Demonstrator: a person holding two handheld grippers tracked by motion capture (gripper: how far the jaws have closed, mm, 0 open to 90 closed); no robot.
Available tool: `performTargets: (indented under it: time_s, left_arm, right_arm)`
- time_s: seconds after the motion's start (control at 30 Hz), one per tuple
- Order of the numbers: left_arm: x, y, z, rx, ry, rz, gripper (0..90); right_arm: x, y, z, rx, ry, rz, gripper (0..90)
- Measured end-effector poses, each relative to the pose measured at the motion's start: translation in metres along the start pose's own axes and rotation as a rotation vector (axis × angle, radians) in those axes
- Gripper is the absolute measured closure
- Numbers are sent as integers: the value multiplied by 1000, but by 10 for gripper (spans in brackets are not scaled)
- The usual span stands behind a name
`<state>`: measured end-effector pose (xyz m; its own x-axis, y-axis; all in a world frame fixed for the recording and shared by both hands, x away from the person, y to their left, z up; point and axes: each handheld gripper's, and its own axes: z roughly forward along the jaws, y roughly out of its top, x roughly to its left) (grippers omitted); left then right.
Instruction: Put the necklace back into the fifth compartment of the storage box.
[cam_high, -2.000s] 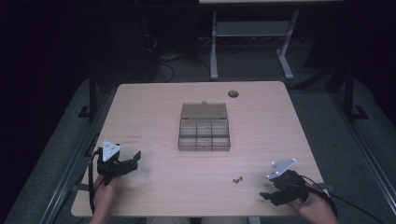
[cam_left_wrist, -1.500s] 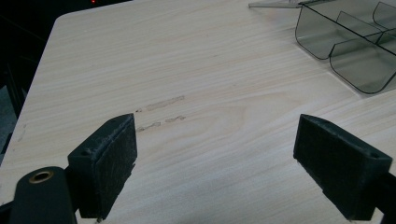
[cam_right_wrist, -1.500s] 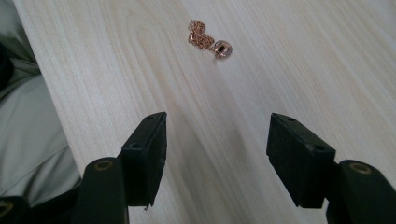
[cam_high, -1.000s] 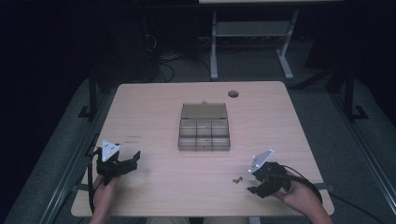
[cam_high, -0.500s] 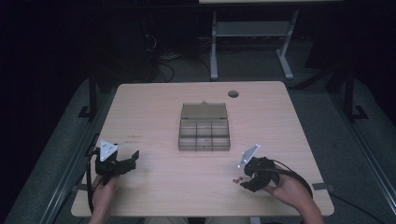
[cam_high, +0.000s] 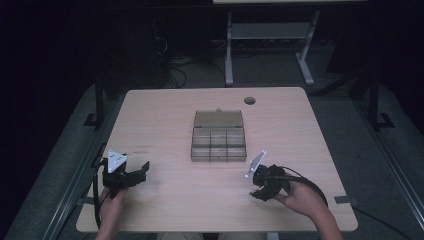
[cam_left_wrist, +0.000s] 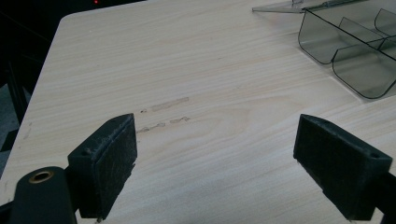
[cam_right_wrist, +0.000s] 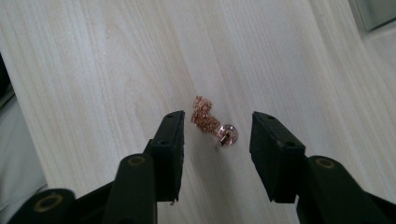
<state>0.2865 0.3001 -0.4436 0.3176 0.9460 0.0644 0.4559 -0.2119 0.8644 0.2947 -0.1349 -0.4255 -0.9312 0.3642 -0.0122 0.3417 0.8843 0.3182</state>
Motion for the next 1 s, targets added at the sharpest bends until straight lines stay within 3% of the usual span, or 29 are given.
performTargets:
  time_s: [0.3, 0.6, 1.0]
  left_arm:
    - [0, 0, 0, -3, 0, -5, 131]
    - [1, 0, 0, -6, 0, -7, 131]
    - [0, 0, 0, 1, -3, 0, 131]
  right_arm:
    - [2, 13, 9, 37, 10, -42, 641]
    - [1, 17, 16, 63, 27, -36, 683]
    - [-5, 18, 20, 86, 70, -7, 845]
